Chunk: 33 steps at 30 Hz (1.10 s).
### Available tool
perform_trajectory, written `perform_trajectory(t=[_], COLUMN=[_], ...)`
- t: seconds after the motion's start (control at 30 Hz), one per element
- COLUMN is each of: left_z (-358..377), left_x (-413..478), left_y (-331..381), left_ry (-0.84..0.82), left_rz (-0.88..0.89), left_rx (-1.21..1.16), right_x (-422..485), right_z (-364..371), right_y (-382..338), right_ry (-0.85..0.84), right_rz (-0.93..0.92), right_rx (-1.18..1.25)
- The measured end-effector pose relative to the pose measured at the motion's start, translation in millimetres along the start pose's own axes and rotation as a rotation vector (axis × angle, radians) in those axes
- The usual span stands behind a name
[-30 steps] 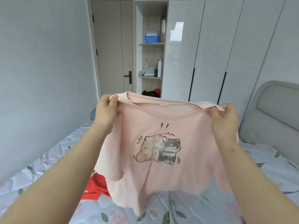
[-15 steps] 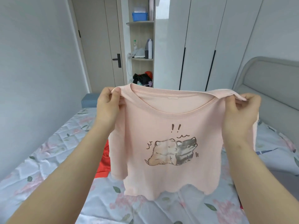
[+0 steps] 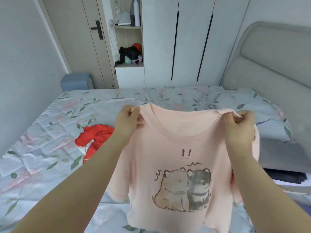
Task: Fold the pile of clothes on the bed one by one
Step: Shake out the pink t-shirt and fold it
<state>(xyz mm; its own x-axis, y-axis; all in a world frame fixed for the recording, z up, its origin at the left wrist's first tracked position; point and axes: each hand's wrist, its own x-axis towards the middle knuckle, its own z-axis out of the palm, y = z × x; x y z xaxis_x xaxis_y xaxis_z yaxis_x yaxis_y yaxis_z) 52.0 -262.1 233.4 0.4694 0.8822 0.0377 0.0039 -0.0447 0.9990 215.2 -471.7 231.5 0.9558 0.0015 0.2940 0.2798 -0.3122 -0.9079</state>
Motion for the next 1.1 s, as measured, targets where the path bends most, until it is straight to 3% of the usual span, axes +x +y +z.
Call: perform_trajectory(t=[0.23, 0.4, 0.5, 0.6, 0.7, 0.8, 0.97, 1.1], left_z=[48.0, 78.7, 99.3, 122.7, 138.1, 137.2, 107.1, 80.1], left_x=[43.3, 86.4, 126.0, 178.2, 212.4, 213.4, 181.0, 164.0], left_y=[-146.7, -233.1, -273.0, -299.7, -319.8, -348.2, -394.7, -413.7], left_ry=[-0.046, -0.007, 0.004, 0.002, -0.204, -0.342, -0.086, 0.107], left_rz=[-0.383, -0.542, -0.564, -0.483, -0.454, -0.511, -0.431, -0.54], left_rx=[0.158, 0.319, 0.415, 0.383, 0.252, 0.373, 0.834, 1.011], right_x=[20.3, 43.5, 68.5, 108.6, 143.4, 135.9, 51.6, -2.2], right_z=[73.3, 140.9, 181.2, 220.9, 256.0, 274.8, 287.8, 300.8], right_y=[151.6, 227.9, 263.6, 286.5, 308.7, 326.5, 348.9, 358.1], right_ry=[-0.219, -0.34, -0.413, -0.363, -0.473, -0.684, -1.082, -1.3], right_rz=[0.317, 0.412, 0.455, 0.435, 0.39, 0.307, 0.248, 0.287], right_rx=[-0.267, -0.329, -0.283, -0.27, -0.166, -0.263, -0.64, -0.756])
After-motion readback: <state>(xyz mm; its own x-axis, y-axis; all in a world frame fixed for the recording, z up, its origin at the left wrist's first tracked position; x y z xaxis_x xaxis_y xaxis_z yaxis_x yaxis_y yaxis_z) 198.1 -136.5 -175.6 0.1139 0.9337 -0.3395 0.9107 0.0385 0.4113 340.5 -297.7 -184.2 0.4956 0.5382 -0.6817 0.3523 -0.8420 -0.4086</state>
